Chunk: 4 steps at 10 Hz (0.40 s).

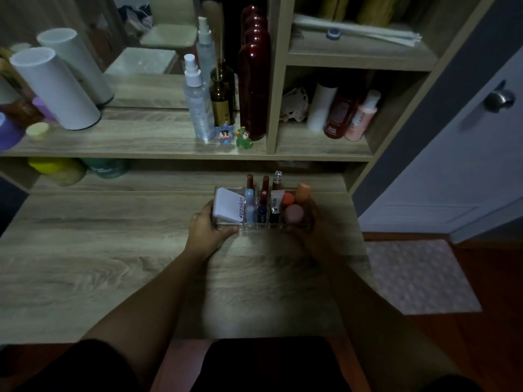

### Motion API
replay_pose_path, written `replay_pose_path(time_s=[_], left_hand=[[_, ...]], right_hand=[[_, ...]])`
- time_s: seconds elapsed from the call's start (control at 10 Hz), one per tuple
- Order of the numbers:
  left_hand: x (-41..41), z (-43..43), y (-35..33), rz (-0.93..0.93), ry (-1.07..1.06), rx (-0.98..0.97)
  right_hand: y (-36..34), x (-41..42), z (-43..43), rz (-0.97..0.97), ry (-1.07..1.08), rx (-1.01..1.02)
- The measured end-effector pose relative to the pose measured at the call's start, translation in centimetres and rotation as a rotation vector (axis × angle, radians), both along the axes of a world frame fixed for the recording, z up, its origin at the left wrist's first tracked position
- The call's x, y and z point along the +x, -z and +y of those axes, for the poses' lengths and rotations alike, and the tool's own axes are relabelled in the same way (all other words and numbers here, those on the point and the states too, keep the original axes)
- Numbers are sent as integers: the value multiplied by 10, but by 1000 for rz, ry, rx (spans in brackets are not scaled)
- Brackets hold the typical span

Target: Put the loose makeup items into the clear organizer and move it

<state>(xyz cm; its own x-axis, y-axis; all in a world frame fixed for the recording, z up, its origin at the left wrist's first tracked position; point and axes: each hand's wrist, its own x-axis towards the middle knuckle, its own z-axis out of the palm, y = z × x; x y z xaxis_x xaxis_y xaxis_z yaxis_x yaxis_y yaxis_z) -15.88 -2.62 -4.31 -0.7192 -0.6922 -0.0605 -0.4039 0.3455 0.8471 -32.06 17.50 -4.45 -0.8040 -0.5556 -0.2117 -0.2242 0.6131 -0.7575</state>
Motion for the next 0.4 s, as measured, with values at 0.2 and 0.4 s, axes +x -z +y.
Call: replay_pose_path(time_s=[0.2,0.4], left_hand=[[2,0,-1,-54,15,15],[11,10,-19,-122,-16,-29]], right_hand=[[-3,0,1,-47,-65,-146],[-10,14,-1,-10,-61,-197]])
